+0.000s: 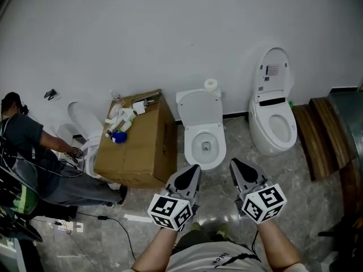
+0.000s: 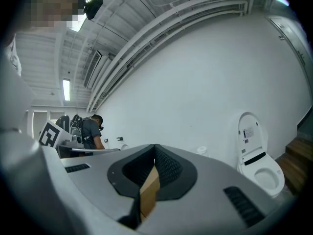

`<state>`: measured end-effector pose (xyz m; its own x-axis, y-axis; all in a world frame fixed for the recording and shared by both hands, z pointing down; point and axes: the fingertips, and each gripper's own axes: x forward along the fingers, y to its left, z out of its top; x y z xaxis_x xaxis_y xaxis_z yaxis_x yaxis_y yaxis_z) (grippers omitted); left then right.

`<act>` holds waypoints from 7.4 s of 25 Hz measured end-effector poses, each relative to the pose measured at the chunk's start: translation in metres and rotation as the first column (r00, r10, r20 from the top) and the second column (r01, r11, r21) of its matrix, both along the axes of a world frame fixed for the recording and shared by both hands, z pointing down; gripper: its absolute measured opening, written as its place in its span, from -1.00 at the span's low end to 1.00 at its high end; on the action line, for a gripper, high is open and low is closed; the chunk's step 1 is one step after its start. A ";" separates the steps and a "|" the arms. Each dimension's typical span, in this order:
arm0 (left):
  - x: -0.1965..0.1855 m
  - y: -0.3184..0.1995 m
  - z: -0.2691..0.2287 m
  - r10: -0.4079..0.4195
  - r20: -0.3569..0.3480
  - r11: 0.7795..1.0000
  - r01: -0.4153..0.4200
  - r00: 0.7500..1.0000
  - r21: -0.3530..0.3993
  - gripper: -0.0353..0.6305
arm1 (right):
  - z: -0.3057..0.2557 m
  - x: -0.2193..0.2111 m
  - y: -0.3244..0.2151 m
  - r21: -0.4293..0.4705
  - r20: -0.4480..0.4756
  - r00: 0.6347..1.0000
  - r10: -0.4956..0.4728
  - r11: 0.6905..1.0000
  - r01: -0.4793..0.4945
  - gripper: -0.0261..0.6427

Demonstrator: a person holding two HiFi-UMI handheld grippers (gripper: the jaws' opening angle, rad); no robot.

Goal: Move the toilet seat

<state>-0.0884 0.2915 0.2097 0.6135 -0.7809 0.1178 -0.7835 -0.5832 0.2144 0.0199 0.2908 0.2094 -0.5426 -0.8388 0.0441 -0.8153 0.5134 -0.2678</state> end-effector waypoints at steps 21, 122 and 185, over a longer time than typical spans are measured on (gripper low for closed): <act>0.015 -0.096 0.047 0.042 0.005 0.998 -0.042 0.999 -0.038 -0.87 | 0.056 0.004 -0.094 -0.105 0.026 1.000 -0.008 0.994 0.011 -0.88; 0.128 -0.445 0.309 -0.064 0.025 0.957 0.068 0.998 -0.283 -0.87 | 0.515 0.062 -0.479 -0.750 0.620 0.745 0.246 0.464 0.472 -0.49; 0.074 -0.520 0.262 -0.205 0.047 0.945 0.210 0.978 -0.251 -0.87 | 0.336 0.028 -0.562 -0.495 0.223 0.945 -0.241 0.807 0.322 -0.81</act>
